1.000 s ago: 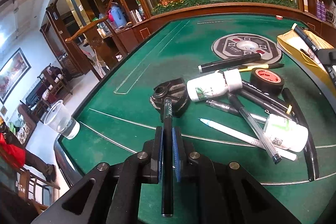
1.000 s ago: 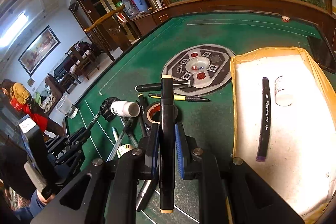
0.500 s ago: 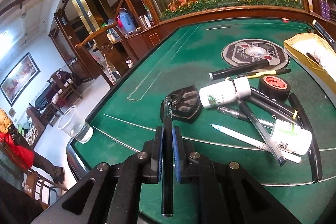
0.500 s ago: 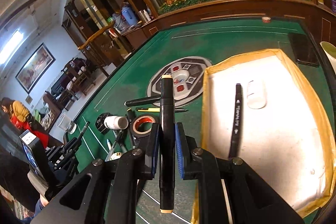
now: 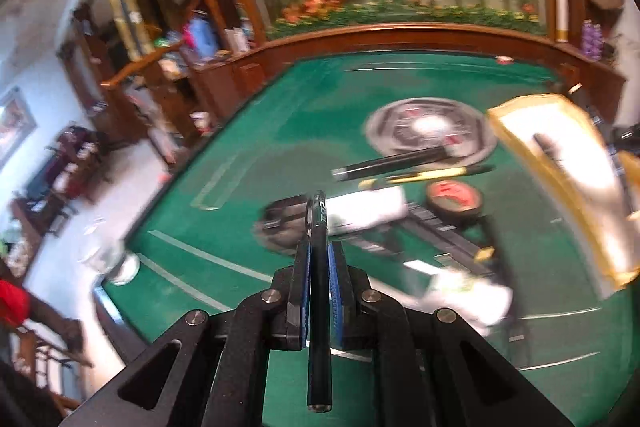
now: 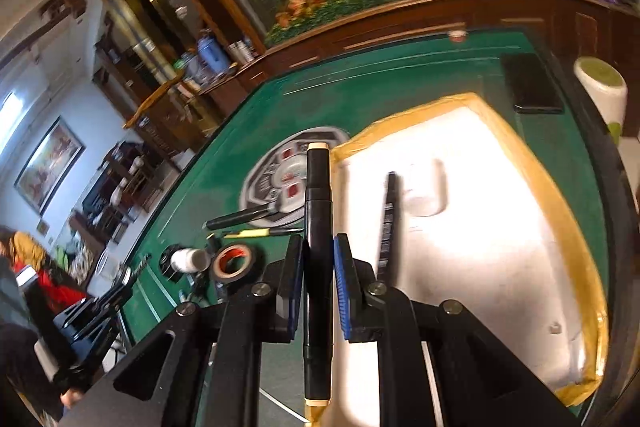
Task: Organize rigid objects
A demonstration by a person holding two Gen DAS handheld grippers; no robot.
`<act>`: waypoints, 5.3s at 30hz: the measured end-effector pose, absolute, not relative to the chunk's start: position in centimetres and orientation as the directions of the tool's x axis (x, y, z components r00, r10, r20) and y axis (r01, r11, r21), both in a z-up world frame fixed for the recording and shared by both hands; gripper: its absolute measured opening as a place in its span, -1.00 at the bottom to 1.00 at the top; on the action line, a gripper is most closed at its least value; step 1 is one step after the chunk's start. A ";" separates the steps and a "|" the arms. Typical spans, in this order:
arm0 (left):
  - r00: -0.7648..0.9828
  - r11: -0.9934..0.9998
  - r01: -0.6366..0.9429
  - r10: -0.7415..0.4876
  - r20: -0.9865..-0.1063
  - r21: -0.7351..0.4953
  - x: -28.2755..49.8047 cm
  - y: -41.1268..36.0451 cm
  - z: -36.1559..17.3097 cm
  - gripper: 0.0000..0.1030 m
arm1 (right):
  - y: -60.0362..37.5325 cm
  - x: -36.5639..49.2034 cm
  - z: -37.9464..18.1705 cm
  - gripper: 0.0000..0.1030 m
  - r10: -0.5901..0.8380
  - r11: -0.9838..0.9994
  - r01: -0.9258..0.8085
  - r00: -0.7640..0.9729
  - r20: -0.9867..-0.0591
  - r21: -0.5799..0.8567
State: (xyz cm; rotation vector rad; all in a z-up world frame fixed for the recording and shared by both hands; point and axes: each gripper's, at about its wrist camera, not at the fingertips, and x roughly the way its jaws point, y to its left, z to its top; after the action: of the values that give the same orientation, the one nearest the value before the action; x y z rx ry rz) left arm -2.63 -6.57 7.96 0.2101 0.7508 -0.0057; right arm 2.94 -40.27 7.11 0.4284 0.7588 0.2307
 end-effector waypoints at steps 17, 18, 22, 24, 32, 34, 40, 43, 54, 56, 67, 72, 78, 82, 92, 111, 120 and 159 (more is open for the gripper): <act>0.399 0.840 0.486 -0.459 -0.794 -0.242 0.2 -23.6 8.4 -0.83 | -45.7 3.8 4.8 -0.72 0.215 0.879 0.172 0.688 -0.693 0.444; 0.361 0.822 0.502 -0.481 -0.799 -0.268 0.5 -24.8 7.9 -0.83 | -45.9 3.9 4.6 -0.72 0.216 0.876 0.178 0.685 -0.696 0.448; 0.323 0.814 0.519 -0.468 -0.823 -0.260 1.4 -27.7 6.5 -0.83 | -46.1 3.8 4.4 -0.72 0.206 0.876 0.191 0.681 -0.703 0.442; 0.315 0.819 0.519 -0.449 -0.836 -0.245 1.9 -28.7 5.7 -0.84 | -46.0 4.0 4.3 -0.72 0.199 0.880 0.196 0.676 -0.710 0.433; 0.298 0.833 0.501 -0.423 -0.856 -0.237 2.5 -29.2 3.8 -0.84 | -45.5 4.8 2.8 -0.72 0.177 0.901 0.214 0.611 -0.772 0.376; 0.312 0.828 0.513 -0.426 -0.849 -0.227 2.0 -28.9 4.2 -0.84 | -45.0 5.0 2.4 -0.72 0.181 0.908 0.206 0.592 -0.785 0.364; 0.333 0.820 0.525 -0.444 -0.832 -0.228 0.9 -26.9 5.2 -0.83 | -44.2 5.3 1.6 -0.66 0.180 0.916 0.204 0.559 -0.809 0.345; 0.351 0.825 0.519 -0.446 -0.824 -0.225 0.3 -25.5 5.6 -0.83 | -44.1 5.0 2.2 -0.44 0.175 0.916 0.200 0.582 -0.794 0.348; 0.393 0.850 0.459 -0.454 -0.800 -0.258 -0.3 -18.9 6.4 -0.65 | -43.8 4.3 4.2 -0.40 0.190 0.911 0.155 0.667 -0.721 0.383; 0.421 0.865 0.438 -0.437 -0.795 -0.243 -0.3 -17.0 6.6 -0.30 | -43.8 4.3 4.3 -0.40 0.195 0.909 0.151 0.671 -0.715 0.389; 0.618 0.978 0.169 -0.202 -0.760 -0.123 0.2 -2.8 6.9 0.61 | -43.5 4.0 4.7 -0.34 0.222 0.902 0.126 0.685 -0.694 0.413; 0.623 0.997 0.029 -0.077 -0.779 -0.075 2.5 1.7 4.8 0.68 | -43.0 3.9 4.9 -0.30 0.229 0.904 0.109 0.693 -0.684 0.413; 0.574 1.000 0.005 -0.025 -0.819 -0.027 6.2 2.8 1.8 0.68 | -42.5 4.1 4.7 -0.30 0.236 0.909 0.094 0.687 -0.687 0.407; 0.568 0.999 0.048 -0.012 -0.823 0.018 7.5 2.0 1.2 0.69 | -42.6 4.2 4.7 -0.30 0.234 0.909 0.096 0.686 -0.689 0.405; 0.578 0.999 0.036 -0.025 -0.816 -0.004 10.9 2.1 0.2 0.45 | -40.4 3.7 5.6 -0.30 0.281 0.917 0.005 0.700 -0.657 0.398; 0.578 1.000 0.030 -0.017 -0.816 0.000 3.5 2.1 -0.4 0.46 | -23.7 2.6 1.8 -0.50 0.319 0.940 -0.266 0.455 -0.832 0.214; 0.585 0.999 0.039 -0.029 -0.811 -0.008 3.3 2.2 -0.4 0.46 | -22.8 3.3 0.7 -0.64 0.268 0.950 -0.276 0.470 -0.841 0.148; 0.670 0.999 0.006 -0.028 -0.742 -0.032 1.7 2.7 0.7 0.45 | -25.8 2.9 2.5 -0.73 0.327 0.944 -0.242 0.582 -0.745 0.225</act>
State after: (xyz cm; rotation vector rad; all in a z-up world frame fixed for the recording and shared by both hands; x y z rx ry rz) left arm 1.72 2.66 0.67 -0.0277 0.8367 -0.0195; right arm 2.89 -25.79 2.55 0.1026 0.8899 0.3326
